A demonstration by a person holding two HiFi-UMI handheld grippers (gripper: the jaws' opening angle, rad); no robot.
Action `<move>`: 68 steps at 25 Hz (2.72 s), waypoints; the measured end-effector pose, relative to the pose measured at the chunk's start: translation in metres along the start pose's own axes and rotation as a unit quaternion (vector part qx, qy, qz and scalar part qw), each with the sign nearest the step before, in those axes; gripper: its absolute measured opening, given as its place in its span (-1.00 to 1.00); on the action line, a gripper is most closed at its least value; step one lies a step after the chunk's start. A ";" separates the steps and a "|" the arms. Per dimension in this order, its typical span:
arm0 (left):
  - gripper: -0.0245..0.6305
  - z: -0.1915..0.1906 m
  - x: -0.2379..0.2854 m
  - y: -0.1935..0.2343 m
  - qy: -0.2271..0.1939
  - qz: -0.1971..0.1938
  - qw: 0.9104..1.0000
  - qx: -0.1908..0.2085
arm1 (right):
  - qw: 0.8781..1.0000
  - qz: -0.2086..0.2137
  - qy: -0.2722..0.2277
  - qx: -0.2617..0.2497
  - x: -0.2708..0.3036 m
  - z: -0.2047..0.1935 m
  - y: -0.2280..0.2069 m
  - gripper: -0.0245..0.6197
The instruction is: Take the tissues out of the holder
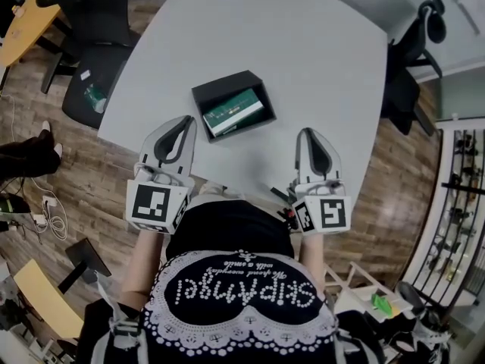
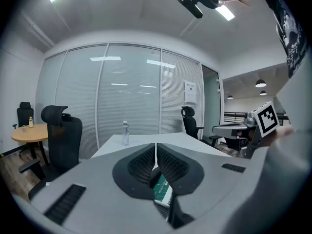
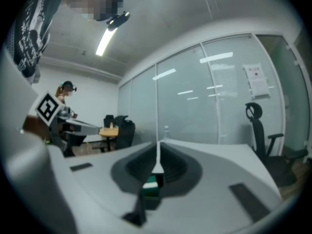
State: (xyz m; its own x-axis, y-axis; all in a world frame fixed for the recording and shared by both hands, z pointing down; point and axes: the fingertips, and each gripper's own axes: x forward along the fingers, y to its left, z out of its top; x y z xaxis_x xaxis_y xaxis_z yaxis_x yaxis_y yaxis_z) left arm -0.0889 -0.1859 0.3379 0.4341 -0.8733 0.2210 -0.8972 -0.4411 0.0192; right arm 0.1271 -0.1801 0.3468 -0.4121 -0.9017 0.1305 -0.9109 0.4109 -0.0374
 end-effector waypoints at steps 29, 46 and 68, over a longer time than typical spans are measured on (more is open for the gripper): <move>0.08 -0.128 0.141 -0.055 0.236 -0.162 0.957 0.034 | 0.997 -0.035 0.060 0.046 -0.006 -0.048 -0.031 -0.81; 0.15 -0.185 0.160 -0.060 0.320 -0.160 0.933 0.040 | 0.994 -0.048 0.073 0.059 0.001 -0.055 -0.043 -0.81; 0.17 -0.217 0.164 -0.059 0.398 -0.132 0.904 0.080 | 0.993 -0.046 0.083 0.065 0.005 -0.059 -0.043 -0.81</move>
State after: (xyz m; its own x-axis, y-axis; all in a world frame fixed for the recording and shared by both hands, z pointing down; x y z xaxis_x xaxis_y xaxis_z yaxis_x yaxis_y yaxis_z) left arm 0.0181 -0.2580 0.5844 0.3783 -0.3353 0.8628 -0.7203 -0.6921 0.0469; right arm 0.1653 -0.1942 0.4076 -0.3286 -0.8955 0.3001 -0.9436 0.2981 -0.1438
